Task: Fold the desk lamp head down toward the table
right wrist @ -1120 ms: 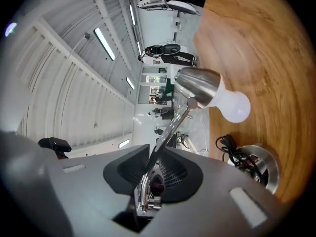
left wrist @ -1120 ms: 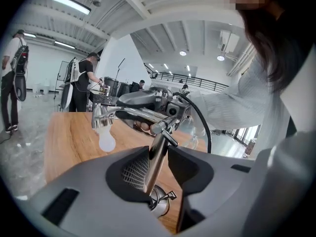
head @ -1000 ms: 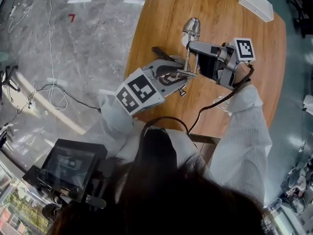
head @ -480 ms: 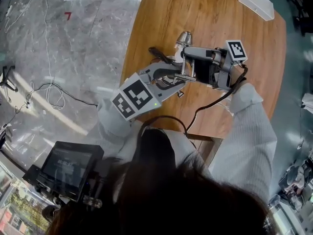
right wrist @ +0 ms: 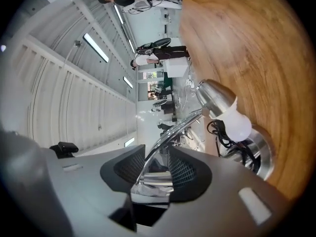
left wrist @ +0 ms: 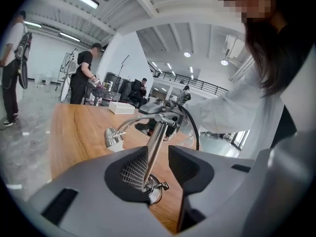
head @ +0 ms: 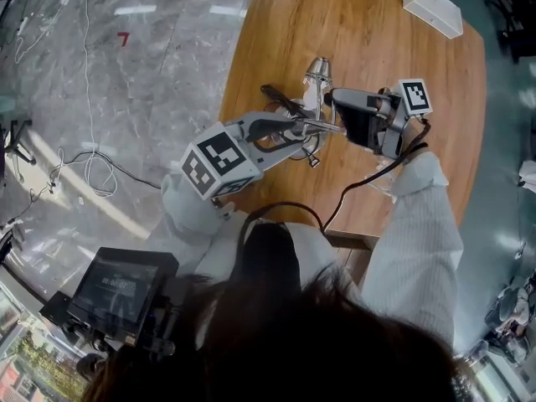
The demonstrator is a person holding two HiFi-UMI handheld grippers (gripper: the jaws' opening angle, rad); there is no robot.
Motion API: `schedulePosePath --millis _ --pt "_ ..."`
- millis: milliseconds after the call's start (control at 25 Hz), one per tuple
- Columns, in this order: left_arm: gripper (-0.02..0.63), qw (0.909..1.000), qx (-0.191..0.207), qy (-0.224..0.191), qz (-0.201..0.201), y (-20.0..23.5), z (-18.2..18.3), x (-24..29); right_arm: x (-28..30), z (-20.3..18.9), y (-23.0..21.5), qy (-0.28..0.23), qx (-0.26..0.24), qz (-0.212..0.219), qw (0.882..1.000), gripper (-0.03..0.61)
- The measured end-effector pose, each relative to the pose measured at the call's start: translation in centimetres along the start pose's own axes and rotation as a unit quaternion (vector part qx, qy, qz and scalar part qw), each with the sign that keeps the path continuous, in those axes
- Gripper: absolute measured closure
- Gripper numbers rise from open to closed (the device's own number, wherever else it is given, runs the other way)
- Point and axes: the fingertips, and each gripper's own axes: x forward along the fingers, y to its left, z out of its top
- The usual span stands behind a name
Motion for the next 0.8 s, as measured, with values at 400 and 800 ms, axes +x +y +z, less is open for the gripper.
schedulePosePath --millis 400,800 --pt "0.537 0.9749 0.002 -0.112 0.192 3.6 5.5 -6.8 -1.9 -3.2 9.8 -0.165 -0.368 -0.132 0.905 0.543" --pt "0.612 0.9465 0.060 -0.193 0.252 -0.1 14.6 -10.4 3.3 -6.1 15.2 -0.260 -0.645 -0.369 0.617 0.577"
